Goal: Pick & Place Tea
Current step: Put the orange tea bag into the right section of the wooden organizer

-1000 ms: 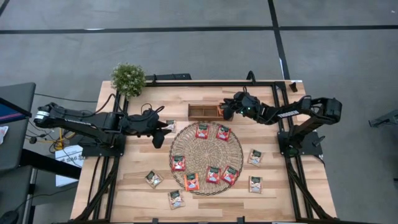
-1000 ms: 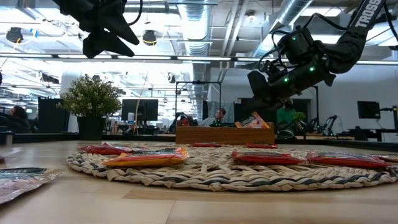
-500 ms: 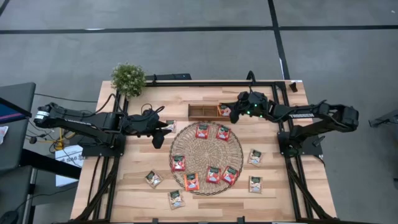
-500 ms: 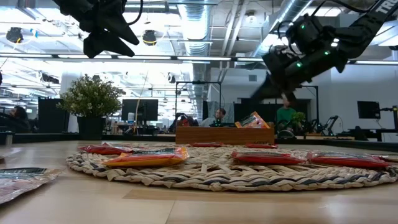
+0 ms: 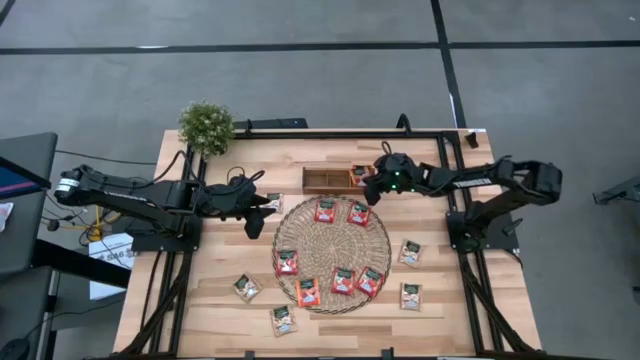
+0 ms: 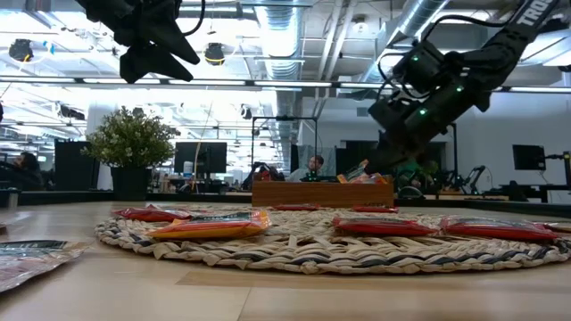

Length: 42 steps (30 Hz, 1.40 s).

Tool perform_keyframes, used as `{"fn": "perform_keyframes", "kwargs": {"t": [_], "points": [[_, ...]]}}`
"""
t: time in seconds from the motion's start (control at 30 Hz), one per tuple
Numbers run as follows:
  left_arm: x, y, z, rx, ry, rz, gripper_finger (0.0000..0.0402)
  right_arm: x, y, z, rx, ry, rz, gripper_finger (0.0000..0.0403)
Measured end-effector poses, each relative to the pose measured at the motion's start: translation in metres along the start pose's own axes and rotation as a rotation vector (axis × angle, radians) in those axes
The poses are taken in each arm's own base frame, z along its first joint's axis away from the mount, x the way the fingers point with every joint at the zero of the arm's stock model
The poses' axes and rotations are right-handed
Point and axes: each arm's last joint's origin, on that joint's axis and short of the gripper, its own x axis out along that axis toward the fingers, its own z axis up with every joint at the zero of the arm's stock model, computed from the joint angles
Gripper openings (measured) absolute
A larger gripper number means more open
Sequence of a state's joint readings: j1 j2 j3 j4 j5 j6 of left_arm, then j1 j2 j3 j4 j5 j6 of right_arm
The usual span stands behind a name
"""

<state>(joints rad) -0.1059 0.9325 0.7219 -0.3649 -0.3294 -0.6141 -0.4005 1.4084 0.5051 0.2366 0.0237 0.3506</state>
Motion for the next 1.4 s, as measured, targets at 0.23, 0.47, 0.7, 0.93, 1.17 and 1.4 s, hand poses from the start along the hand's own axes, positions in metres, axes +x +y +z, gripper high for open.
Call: {"fn": "perform_keyframes", "kwargs": {"t": [0.23,0.47,0.7,0.93,1.17,1.4], "points": [[0.000,0.000,0.000,-0.002,0.000,0.000,0.0171,0.005,0.005,0.013,-0.104,0.068,-0.132,0.0000],[0.000,0.000,0.000,-0.002,0.000,0.000,0.0171,0.004,0.005,0.019,-0.147,0.092,-0.189,0.0000],[0.000,0.000,0.000,-0.002,0.000,0.000,0.0171,-0.002,0.005,0.019,-0.152,0.101,-0.217,0.0000],[0.000,0.000,0.000,-0.002,0.000,0.000,0.0171,-0.031,0.009,0.034,-0.141,-0.001,-0.206,0.0000],[0.000,0.000,0.000,-0.002,0.002,0.002,0.0171,-0.086,0.032,0.044,-0.261,-0.085,0.159,0.0000],[0.009,-0.002,-0.003,0.000,0.028,0.019,0.0171,-0.126,0.046,0.026,-0.251,0.008,0.357,0.0000]]}}
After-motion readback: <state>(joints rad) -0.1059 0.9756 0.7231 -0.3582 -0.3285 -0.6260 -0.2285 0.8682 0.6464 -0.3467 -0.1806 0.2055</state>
